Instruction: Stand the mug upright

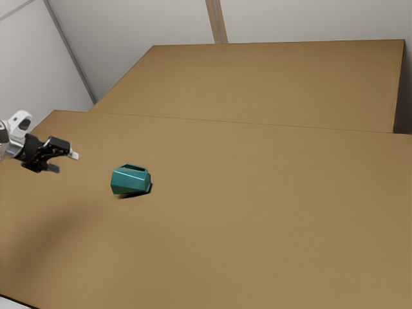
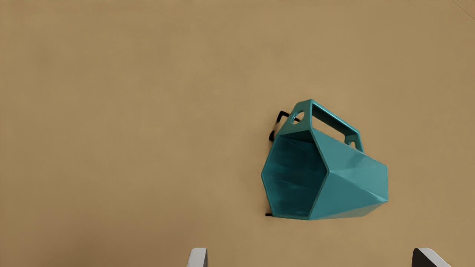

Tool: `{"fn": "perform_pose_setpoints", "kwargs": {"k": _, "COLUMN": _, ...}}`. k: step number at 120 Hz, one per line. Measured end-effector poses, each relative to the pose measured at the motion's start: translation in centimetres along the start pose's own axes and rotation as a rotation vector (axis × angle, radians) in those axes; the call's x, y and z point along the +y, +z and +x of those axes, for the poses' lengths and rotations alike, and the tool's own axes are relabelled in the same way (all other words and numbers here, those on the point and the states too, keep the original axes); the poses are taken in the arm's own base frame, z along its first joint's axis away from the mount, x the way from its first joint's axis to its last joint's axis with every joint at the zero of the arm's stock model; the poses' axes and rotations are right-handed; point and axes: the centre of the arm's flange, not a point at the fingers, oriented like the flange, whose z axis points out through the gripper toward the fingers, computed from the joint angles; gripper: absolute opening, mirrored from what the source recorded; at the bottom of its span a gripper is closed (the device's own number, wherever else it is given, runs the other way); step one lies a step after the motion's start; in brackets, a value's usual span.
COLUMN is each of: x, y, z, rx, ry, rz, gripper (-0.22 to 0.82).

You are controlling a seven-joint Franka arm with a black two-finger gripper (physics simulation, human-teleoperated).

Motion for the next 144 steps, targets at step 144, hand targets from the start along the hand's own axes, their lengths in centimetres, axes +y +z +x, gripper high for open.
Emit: {"fn": "perform_pose_setpoints", "kwargs": {"k": 144, "x": -0.3, "y": 10.3, "z": -1.5, "rx": 0.023, "ry": 0.383, "rz": -0.089, "gripper": 0.60}}
